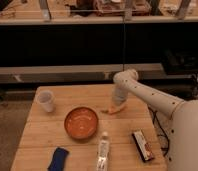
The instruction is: Place the pepper on the white sponge
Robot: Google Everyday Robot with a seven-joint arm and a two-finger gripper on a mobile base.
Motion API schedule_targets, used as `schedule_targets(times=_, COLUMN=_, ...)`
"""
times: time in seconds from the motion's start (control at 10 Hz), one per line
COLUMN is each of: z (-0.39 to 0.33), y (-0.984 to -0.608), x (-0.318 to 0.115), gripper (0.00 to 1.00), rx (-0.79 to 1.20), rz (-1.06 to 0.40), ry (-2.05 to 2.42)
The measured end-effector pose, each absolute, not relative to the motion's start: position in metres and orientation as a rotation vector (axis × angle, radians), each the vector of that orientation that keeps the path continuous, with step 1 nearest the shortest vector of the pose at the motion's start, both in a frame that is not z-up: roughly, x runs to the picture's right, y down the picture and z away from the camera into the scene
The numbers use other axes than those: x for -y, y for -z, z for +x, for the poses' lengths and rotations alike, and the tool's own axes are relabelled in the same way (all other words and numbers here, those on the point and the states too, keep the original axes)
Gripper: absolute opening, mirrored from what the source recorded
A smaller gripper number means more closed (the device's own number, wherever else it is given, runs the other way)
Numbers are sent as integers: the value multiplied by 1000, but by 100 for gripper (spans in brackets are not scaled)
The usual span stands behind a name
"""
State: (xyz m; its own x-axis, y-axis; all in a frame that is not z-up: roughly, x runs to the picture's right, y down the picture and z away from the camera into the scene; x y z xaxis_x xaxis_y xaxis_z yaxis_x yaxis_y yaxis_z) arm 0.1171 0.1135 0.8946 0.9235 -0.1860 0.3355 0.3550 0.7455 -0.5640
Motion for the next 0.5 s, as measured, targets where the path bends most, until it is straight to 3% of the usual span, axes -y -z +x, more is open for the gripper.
schedule_targets(times=0.2, z=116, y=-897, x=-114, gripper=8, rx=262, rz=-676, ry=297)
schedule_targets(times=0.5, z=116, y=-894, x=-115, gripper=36, rx=260, rz=-684, ry=302)
